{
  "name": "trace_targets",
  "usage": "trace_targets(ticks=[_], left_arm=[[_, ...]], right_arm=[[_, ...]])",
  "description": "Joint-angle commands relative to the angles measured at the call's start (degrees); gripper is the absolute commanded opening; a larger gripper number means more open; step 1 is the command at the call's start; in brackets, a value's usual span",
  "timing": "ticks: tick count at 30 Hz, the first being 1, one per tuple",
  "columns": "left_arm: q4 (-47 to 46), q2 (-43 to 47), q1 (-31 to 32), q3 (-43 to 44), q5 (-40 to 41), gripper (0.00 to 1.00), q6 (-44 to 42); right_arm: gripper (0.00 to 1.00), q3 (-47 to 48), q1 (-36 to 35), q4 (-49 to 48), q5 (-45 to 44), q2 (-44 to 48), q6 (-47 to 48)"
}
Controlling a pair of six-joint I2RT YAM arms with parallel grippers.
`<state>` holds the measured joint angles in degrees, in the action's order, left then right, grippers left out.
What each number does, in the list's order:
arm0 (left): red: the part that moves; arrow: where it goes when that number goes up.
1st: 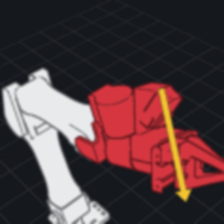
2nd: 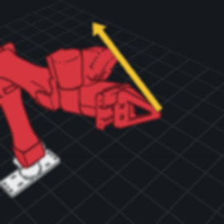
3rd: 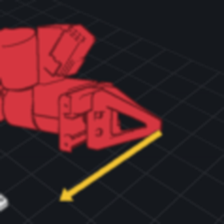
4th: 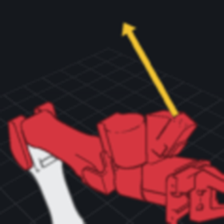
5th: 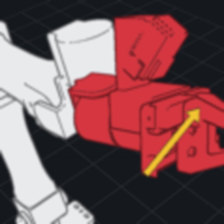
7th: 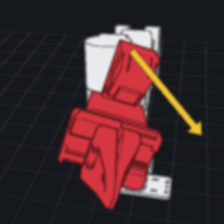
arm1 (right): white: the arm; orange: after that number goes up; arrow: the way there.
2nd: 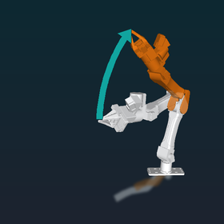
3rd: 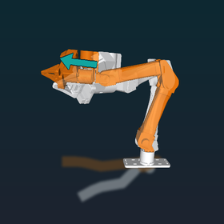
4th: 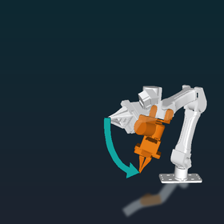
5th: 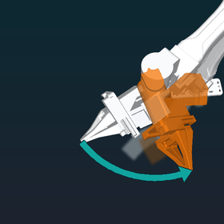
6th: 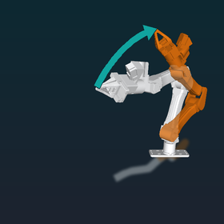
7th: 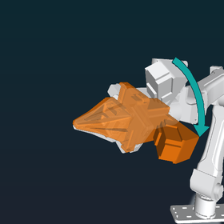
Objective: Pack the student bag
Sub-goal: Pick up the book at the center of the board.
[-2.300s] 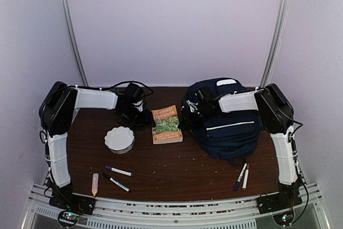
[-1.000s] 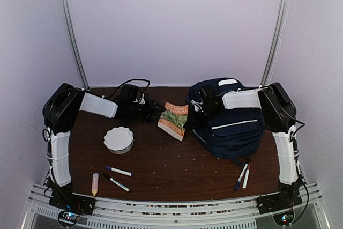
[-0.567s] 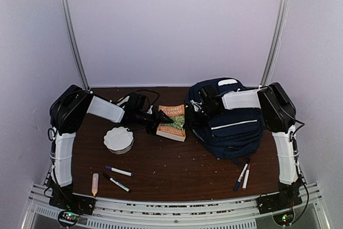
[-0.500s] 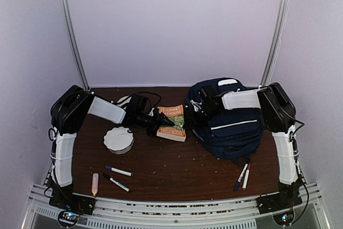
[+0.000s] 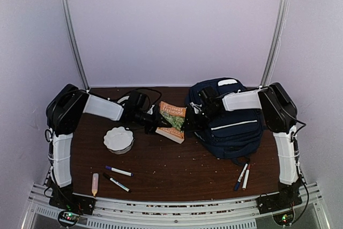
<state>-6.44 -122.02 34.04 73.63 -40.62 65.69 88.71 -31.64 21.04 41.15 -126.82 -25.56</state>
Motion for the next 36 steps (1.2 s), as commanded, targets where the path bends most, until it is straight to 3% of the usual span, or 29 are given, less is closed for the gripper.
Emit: trace_targets(ticks=[1,8,14,18,19,21,22,27,29,33,36], left_arm=[[7.4,7.3,-0.8,1.9,0.8,0.19,-12.9],[20.6,14.6,-1.2,6.2,4.7,0.09,-27.4],[24.4,17.6,-1.5,12.9,7.7,0.02,-34.5],[22.3,16.5,-1.7,19.1,6.6,0.01,-34.5],[20.6,16.5,-1.7,19.9,6.3,0.0,-33.9],[16.1,16.6,-1.8,20.7,5.7,0.0,-32.2],[13.9,16.6,-1.8,20.9,5.2,0.0,-31.5],[3.5,16.7,-1.7,20.4,2.2,0.0,-28.1],[-0.7,16.8,-1.7,19.2,0.3,0.0,-26.0],[-9.9,16.8,-1.7,15.9,-3.5,0.0,-20.4],[-18.3,16.7,-1.7,12.4,-5.5,0.0,-15.2]], right_arm=[[0.46,-1.3,-0.7,5.8,4.4,5.8,4.0],[0.68,5.9,3.8,12.4,2.7,15.9,12.5],[0.71,19.8,8.5,22.3,0.0,17.4,18.2],[0.72,23.5,11.0,21.1,-4.1,21.9,21.6],[0.73,23.3,11.7,19.6,-5.1,23.3,22.6],[0.95,21.8,13.4,15.6,-5.4,25.5,22.5],[0.99,20.0,14.5,13.0,-3.9,26.1,21.0],[1.0,12.5,17.6,-1.6,13.2,24.4,8.5],[1.0,7.5,17.4,-12.2,18.6,23.8,0.5],[0.98,-2.0,15.8,-35.6,23.2,24.2,-14.4],[0.98,-4.0,14.2,-42.3,23.6,24.1,-17.2]])
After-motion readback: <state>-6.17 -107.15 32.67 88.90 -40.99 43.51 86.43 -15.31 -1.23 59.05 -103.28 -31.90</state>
